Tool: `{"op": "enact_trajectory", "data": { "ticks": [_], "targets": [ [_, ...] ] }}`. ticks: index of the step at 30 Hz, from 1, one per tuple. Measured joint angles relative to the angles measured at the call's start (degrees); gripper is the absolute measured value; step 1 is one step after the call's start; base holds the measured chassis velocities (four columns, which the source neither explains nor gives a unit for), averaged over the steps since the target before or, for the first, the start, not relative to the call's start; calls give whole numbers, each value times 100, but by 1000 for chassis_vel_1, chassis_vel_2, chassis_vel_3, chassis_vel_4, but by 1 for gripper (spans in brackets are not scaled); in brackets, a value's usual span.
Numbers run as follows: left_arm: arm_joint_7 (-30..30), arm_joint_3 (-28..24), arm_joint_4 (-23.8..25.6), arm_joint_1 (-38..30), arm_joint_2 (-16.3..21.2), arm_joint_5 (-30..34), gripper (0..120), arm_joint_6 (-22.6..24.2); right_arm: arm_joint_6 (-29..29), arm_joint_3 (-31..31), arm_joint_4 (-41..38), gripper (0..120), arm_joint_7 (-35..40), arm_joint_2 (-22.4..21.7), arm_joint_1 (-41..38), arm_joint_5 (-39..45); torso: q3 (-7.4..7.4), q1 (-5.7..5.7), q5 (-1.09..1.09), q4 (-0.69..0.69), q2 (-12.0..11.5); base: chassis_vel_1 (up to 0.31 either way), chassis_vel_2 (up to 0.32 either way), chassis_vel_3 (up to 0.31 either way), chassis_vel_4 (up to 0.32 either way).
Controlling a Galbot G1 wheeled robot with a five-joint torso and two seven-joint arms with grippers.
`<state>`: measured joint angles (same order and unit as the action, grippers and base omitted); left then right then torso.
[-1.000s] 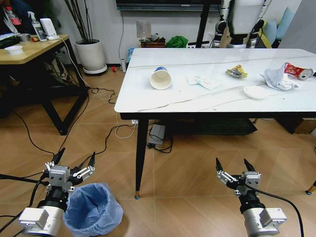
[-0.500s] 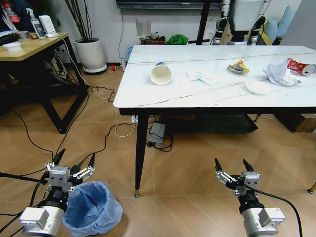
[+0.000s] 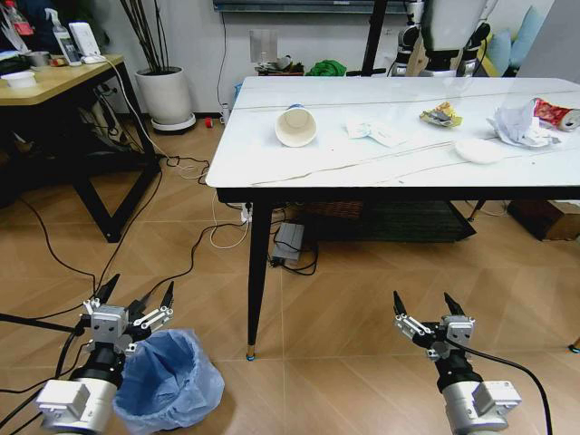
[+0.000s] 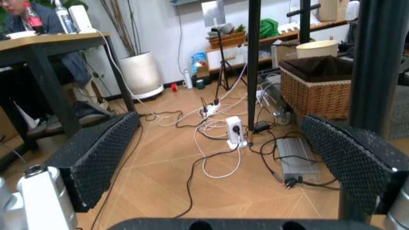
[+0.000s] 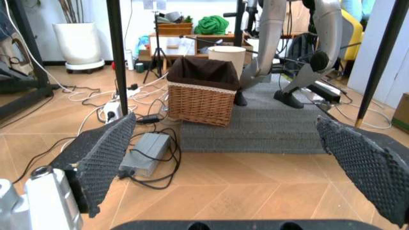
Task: Pick up the trash bin and place the trash from the table into it.
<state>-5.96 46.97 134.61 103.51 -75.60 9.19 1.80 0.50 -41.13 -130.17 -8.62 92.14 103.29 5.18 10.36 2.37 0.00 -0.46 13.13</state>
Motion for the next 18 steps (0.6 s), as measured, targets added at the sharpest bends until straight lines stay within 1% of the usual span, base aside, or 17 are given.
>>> {"op": "enact_trajectory", "data": {
  "ticks": [2, 9, 13, 14, 17, 18],
  "targets": [
    [0, 8, -3, 1, 3, 2, 100, 1, 0, 18, 7, 100, -1, 0, -3, -4, -53, -18, 0, 0, -71, 0, 0, 0, 0],
    [25, 30, -75, -6, 3, 85, 100, 54, -3, 25, 21, 100, -3, 0, -6, -29, -157, -59, 1, 0, -216, 0, 0, 0, 0],
    [125, 94, -312, -61, 85, 185, 100, 352, -8, 2, -1, 100, -4, -1, 23, -32, -184, -79, 0, 0, -263, 0, 0, 0, 0],
    [125, 94, -312, -61, 85, 185, 100, 352, -8, 2, -1, 100, -4, -1, 23, -32, -184, -79, 0, 0, -263, 0, 0, 0, 0],
    [216, 177, -617, -108, 388, 477, 100, 801, -20, -18, 11, 100, 0, -1, 30, -13, -186, -81, -1, 1, -268, 0, 0, 0, 0],
    [216, 177, -617, -108, 388, 477, 100, 801, -20, -18, 11, 100, 0, -1, 30, -13, -186, -81, -1, 1, -268, 0, 0, 0, 0]
  ]
}}
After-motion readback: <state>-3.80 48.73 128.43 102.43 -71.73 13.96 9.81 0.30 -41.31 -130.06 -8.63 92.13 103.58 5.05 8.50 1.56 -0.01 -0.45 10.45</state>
